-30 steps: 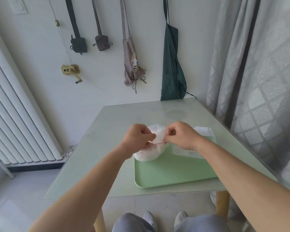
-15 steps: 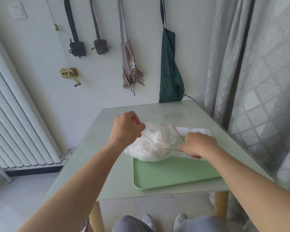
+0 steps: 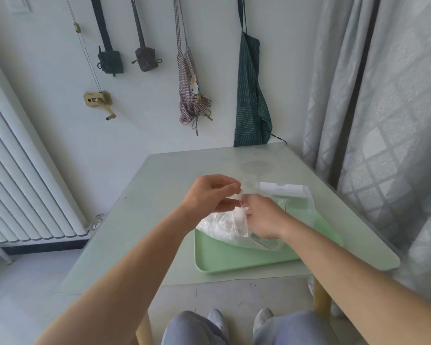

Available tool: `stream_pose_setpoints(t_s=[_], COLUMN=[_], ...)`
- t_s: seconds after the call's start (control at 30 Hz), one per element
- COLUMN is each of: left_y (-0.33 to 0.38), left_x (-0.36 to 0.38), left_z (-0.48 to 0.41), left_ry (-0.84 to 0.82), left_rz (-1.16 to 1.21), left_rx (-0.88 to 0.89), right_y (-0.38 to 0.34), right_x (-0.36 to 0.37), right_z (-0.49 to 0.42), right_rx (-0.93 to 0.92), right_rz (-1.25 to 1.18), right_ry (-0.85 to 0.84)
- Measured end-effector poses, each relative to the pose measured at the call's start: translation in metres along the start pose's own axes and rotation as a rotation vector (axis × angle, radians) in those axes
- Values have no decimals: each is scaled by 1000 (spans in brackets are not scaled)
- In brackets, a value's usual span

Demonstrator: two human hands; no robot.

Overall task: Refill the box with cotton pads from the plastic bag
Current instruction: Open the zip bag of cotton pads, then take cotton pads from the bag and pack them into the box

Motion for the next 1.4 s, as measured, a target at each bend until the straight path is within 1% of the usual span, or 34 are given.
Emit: stream_pose_setpoints(t_s=[0.03,0.1,0.17,0.2,0.27,0.33,0.4,0.43,0.53,0.67,0.77,0.83,1.03,1.13,1.2,1.3,1.4], left_y=[-7,-22,-43,-53,-70,-84,-93,-98,-106,-114,-118,-120,-126,-128,-128,-126,-122], left_x=[-8,-29,-47,-53,-52,-46,-38,-34,-25,-15,-10,-9,1,8,11,12,13], left_z=[1,4,10,15,26,37,44,46,46,40,38,36,30,26,25,24,23], left_ry=[2,110,233,243,147,28,-53,-66,-52,-31,35,72,73,49,32,58,79], left_rz=[-7,-108,-212,-227,-205,-86,69,149,323,413,524,553,583,546,542,590,643], left_rx=[-4,-21,-131,-222,-412,-563,-637,-655,-667,-644,-610,-583,-528,-521,-530,-550,-558], right_y=[3,8,12,13,19,24,25,24,25,26,26,27,36,43,46,46,49], right_x=[3,6,9,12,19,29,35,39,46,49,49,48,46,45,42,35,30], right_z=[-1,0,1,1,1,0,0,0,1,-1,-2,-1,-3,-7,-9,-8,-5], right_rx=[-6,-13,-43,-53,-53,-44,-71,-87,-102,-80,-90,-101,-65,-29,-40,-67,-30], right_rz=[6,4,22,46,147,261,376,434,569,634,568,520,307,193,135,60,28], right_ry=[1,37,58,42,-3,-18,-2,1,-4,11,25,48,132,118,118,123,109])
Point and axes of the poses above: each hand's wrist, its own z-axis away from the middle knuckle, its own x-axis out of the palm, y = z × x, the point moved 4 cm from there along -z, towards the middle knuckle
